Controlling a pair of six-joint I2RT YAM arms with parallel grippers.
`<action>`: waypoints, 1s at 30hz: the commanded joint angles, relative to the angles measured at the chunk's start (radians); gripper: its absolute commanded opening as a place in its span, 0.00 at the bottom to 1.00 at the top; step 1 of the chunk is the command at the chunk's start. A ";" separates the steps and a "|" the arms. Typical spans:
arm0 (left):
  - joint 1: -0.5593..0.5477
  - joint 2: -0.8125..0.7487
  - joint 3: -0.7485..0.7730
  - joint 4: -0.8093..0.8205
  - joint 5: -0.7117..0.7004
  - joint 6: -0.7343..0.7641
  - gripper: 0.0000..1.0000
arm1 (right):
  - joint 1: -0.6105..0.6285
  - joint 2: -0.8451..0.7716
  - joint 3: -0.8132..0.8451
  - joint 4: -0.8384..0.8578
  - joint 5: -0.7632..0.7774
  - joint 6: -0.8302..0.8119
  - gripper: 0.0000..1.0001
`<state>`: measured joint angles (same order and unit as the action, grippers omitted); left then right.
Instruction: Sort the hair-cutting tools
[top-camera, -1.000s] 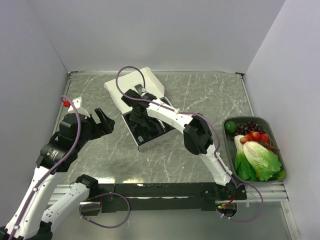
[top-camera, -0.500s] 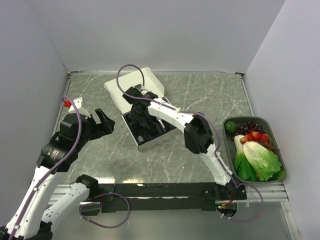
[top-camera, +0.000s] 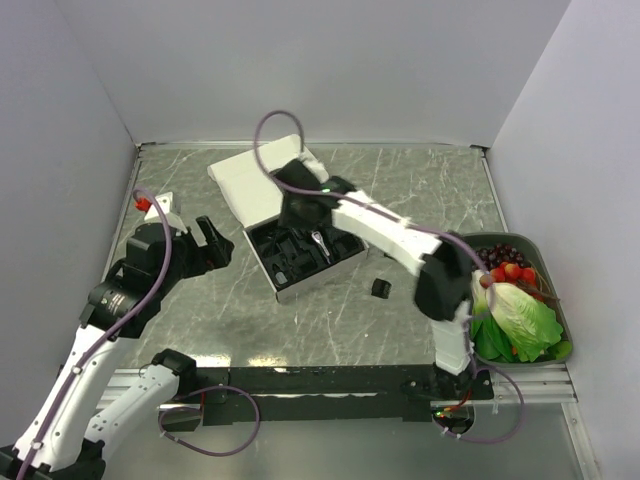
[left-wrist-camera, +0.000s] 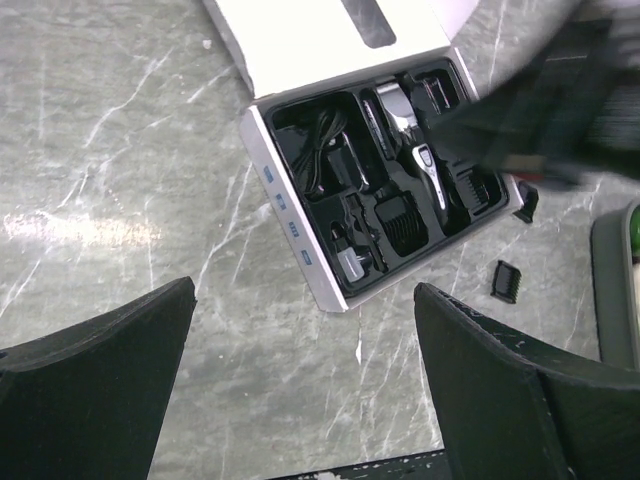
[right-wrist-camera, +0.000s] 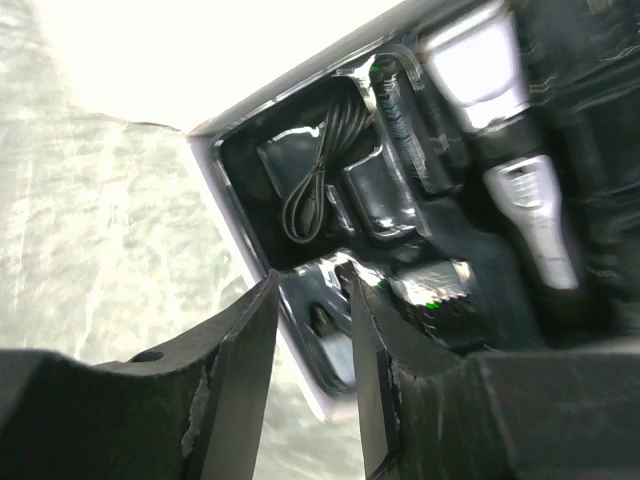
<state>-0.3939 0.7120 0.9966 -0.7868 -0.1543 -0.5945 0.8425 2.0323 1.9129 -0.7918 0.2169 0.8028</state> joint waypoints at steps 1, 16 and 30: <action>-0.002 0.018 -0.030 0.084 0.065 0.044 0.97 | -0.101 -0.299 -0.257 0.078 -0.020 -0.198 0.43; -0.002 0.187 -0.075 0.244 0.147 -0.017 0.97 | -0.378 -0.643 -0.775 0.155 0.067 -0.376 0.45; -0.002 0.212 -0.099 0.273 0.157 -0.033 0.97 | -0.482 -0.160 -0.444 0.181 0.016 -0.350 0.43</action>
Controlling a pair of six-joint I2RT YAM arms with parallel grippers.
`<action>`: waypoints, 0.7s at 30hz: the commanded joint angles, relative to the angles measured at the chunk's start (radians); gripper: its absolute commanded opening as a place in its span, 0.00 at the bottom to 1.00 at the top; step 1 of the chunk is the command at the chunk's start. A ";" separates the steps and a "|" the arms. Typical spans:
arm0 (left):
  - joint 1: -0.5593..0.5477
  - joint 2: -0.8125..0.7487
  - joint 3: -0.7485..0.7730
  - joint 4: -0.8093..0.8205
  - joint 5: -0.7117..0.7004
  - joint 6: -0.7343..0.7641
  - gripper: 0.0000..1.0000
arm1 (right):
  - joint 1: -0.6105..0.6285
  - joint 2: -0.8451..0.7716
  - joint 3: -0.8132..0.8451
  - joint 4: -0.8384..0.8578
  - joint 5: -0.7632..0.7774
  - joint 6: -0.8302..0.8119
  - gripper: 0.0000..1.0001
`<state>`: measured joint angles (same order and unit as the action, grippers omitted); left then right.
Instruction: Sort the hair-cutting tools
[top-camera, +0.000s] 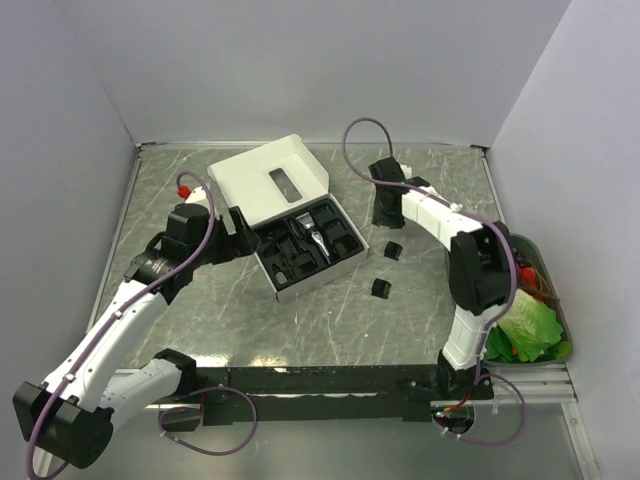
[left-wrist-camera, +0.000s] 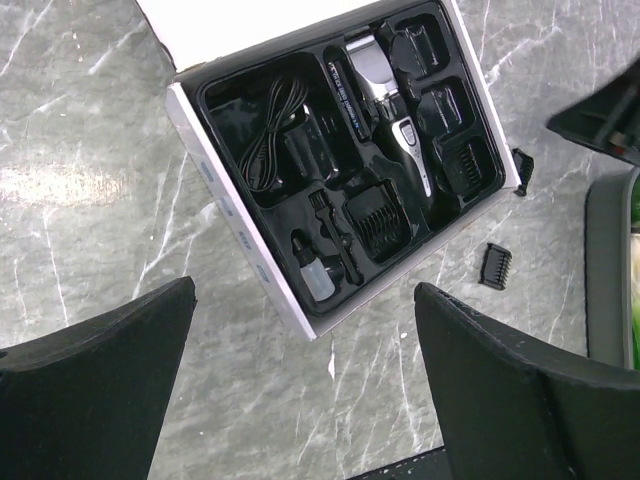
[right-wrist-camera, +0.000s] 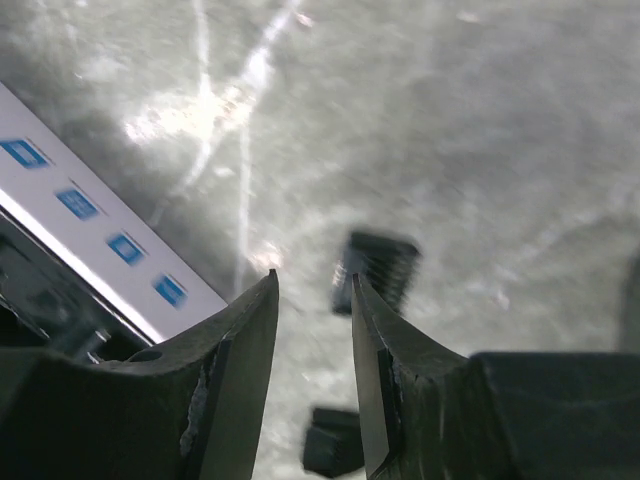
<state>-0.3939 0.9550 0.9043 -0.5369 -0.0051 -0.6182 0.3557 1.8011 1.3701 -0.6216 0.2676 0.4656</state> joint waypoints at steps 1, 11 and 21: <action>0.000 -0.035 -0.007 0.020 -0.022 -0.006 0.96 | 0.012 0.110 0.115 -0.001 -0.041 -0.021 0.43; 0.000 -0.053 0.018 -0.049 -0.091 0.003 0.96 | 0.141 0.089 0.061 -0.018 -0.062 -0.030 0.45; 0.001 -0.084 0.031 -0.092 -0.136 0.032 0.96 | 0.241 0.032 -0.037 -0.013 -0.154 0.062 0.45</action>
<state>-0.3939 0.9001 0.9031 -0.6163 -0.1047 -0.6075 0.5499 1.9106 1.3514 -0.6376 0.1558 0.4801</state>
